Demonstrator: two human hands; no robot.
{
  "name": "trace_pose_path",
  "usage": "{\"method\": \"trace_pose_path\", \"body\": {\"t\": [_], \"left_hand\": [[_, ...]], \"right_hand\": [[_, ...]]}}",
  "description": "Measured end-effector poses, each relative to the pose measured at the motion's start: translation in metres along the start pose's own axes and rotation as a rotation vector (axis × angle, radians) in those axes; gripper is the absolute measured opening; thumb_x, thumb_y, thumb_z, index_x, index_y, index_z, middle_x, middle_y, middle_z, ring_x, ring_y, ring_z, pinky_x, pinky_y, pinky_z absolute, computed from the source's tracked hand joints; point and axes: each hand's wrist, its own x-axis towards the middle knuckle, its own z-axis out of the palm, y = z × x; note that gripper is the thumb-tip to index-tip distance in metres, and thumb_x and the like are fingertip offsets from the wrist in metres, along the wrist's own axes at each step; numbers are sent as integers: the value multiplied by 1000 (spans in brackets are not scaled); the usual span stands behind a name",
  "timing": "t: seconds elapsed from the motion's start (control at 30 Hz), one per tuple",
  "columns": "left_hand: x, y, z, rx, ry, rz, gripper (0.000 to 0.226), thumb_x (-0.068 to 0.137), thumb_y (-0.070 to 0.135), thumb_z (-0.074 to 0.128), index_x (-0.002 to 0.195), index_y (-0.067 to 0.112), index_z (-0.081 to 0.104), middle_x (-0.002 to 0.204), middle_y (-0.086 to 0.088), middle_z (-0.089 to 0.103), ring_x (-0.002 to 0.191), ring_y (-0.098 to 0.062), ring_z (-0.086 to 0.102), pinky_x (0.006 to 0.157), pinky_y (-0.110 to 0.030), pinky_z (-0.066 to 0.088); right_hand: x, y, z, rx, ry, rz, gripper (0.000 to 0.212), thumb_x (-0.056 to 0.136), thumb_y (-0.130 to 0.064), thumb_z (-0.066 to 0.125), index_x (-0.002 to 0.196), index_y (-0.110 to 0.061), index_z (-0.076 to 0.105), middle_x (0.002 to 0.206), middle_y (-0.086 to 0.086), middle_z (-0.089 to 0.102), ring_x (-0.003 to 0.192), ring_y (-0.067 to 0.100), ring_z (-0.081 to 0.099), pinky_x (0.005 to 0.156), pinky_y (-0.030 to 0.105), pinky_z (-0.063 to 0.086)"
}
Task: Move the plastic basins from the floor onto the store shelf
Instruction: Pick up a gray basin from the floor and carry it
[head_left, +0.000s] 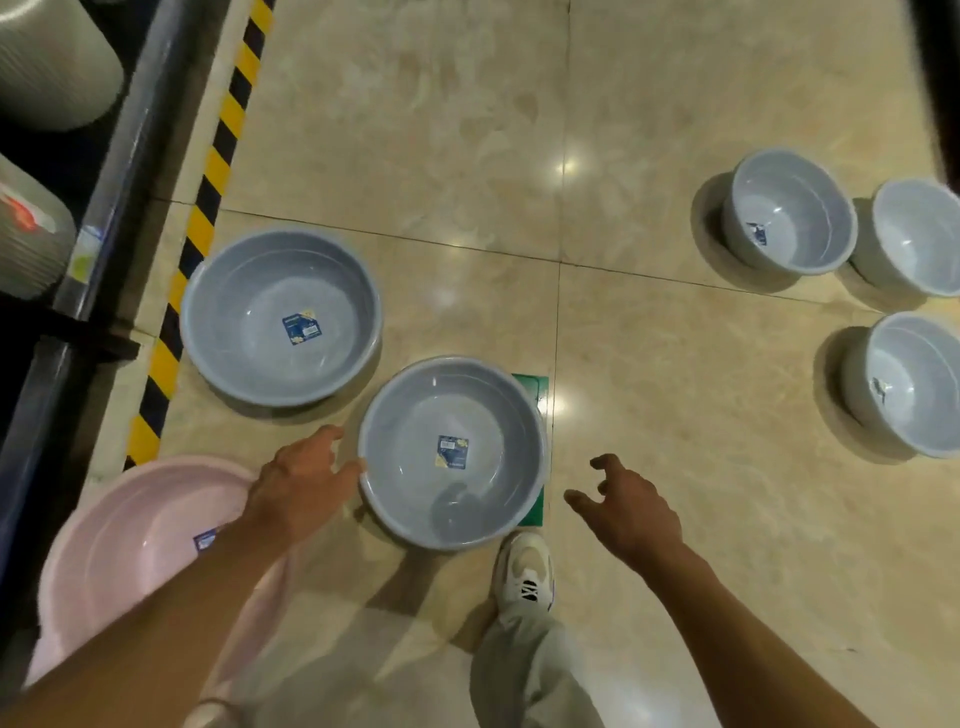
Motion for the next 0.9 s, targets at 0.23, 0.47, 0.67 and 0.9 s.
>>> {"method": "trace_pose_path", "body": {"t": [0.23,0.47,0.67,0.9], "left_hand": [[23,1,57,-35,32,-212,66,89,55,64,146,25,47,138,-11,62,127,-35,56,105,-49,45],[68,-30,93,-71,63,-296,75,88,56,64,151,23,39,139,-12,62,126,-37,57,98,-47,44],[117,-58,137,-152,42,-277,60,89,53,66,138,25,46,105,-2,66,84,-21,59,74,-34,46],[135,-82,170,-220,77,-277,64,91,44,67,146,29,37,123,-12,66,104,-39,66,83,-51,61]], "right_hand": [[93,22,4,-86,-62,-107,70,86,-65,56,143,-28,39,126,3,66,105,26,64,79,41,55],[155,13,37,-159,-96,-152,71,87,-65,57,144,-27,38,126,2,66,88,21,60,66,33,47],[207,3,85,-361,-62,-167,71,87,-70,49,142,-28,38,107,0,68,79,20,61,62,32,51],[229,6,129,-242,-31,-130,35,89,-50,56,105,-26,37,72,-8,50,56,15,45,48,28,28]]}}
